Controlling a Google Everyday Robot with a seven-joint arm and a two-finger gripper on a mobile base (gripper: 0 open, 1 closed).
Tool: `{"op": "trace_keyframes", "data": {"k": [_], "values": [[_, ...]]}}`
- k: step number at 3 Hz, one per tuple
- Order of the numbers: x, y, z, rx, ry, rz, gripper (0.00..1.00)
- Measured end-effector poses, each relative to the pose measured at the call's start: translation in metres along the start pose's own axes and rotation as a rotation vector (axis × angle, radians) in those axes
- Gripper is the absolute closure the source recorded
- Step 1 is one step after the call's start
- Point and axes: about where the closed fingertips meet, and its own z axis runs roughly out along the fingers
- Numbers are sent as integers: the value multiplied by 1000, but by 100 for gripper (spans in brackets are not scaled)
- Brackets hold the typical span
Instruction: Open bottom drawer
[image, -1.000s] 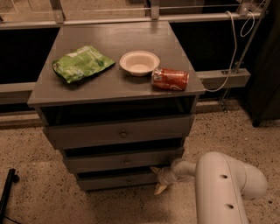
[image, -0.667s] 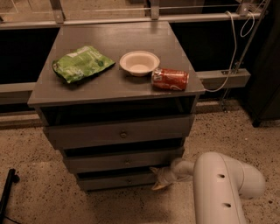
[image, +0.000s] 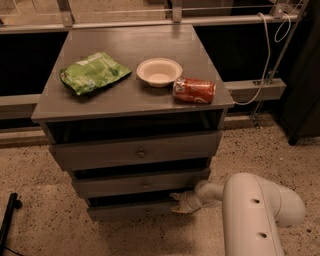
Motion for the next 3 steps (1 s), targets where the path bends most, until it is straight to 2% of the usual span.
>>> {"op": "trace_keyframes", "data": {"k": [1, 2, 3], "values": [[-3, -2, -5, 0, 0, 0, 57], [-4, -2, -7, 0, 0, 0, 25], [-4, -2, -7, 0, 0, 0, 0]]}}
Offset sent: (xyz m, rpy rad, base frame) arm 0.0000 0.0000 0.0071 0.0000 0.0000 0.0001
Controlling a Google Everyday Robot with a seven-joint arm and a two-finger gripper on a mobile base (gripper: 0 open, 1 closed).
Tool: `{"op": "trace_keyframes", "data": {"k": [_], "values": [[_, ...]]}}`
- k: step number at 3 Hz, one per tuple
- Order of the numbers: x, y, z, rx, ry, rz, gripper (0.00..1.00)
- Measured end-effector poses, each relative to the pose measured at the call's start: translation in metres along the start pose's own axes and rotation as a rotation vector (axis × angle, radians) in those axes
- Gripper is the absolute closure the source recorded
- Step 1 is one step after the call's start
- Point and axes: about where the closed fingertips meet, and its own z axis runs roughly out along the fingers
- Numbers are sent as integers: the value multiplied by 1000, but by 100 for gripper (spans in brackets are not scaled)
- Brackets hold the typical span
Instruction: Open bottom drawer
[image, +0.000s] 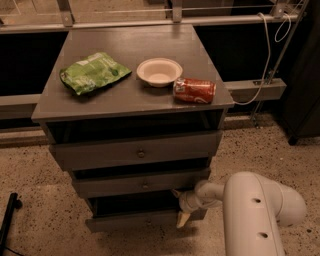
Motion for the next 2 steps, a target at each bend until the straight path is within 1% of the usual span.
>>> {"op": "trace_keyframes", "data": {"k": [1, 2], "values": [[0, 0, 0, -1, 0, 0, 0], [3, 7, 4, -28, 19, -8, 0]]}}
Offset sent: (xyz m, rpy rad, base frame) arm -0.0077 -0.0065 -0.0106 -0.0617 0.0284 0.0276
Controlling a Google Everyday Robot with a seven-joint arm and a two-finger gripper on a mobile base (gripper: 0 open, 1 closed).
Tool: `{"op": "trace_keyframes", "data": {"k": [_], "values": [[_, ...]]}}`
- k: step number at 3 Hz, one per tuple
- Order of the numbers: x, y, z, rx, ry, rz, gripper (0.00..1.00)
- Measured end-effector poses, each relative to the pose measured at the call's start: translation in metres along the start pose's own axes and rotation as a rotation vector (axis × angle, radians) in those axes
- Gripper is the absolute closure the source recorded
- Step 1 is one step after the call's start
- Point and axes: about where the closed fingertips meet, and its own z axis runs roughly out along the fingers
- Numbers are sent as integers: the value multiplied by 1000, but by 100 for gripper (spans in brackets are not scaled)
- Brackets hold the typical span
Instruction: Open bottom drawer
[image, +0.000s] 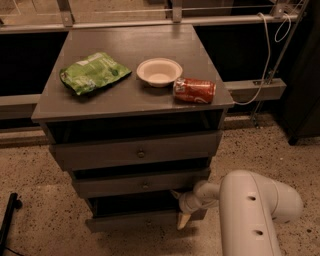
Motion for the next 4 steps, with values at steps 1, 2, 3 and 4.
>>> {"op": "trace_keyframes", "data": {"k": [1, 2, 3, 4], "values": [[0, 15, 4, -48, 5, -9, 3], [1, 36, 7, -94, -3, -6, 18], [0, 52, 3, -127, -7, -9, 30], [-5, 66, -10, -141, -6, -25, 36]]}}
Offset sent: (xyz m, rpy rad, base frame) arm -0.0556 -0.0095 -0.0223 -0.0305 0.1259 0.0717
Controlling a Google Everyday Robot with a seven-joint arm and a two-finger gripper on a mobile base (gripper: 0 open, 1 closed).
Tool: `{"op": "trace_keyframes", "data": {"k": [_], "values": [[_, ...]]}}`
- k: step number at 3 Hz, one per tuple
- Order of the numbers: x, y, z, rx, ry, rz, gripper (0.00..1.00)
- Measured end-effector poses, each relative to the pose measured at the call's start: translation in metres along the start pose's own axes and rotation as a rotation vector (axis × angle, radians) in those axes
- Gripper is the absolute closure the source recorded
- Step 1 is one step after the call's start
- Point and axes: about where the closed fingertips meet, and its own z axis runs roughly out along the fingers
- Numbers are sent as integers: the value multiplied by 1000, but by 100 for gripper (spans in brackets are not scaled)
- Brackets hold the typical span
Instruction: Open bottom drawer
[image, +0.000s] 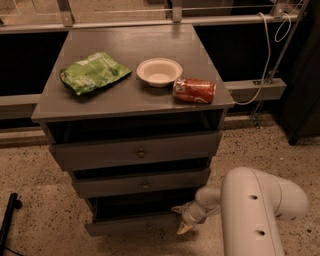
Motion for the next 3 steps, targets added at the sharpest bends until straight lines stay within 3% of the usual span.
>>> {"op": "trace_keyframes", "data": {"k": [3], "values": [[-33, 62, -23, -67, -68, -13, 32]]}}
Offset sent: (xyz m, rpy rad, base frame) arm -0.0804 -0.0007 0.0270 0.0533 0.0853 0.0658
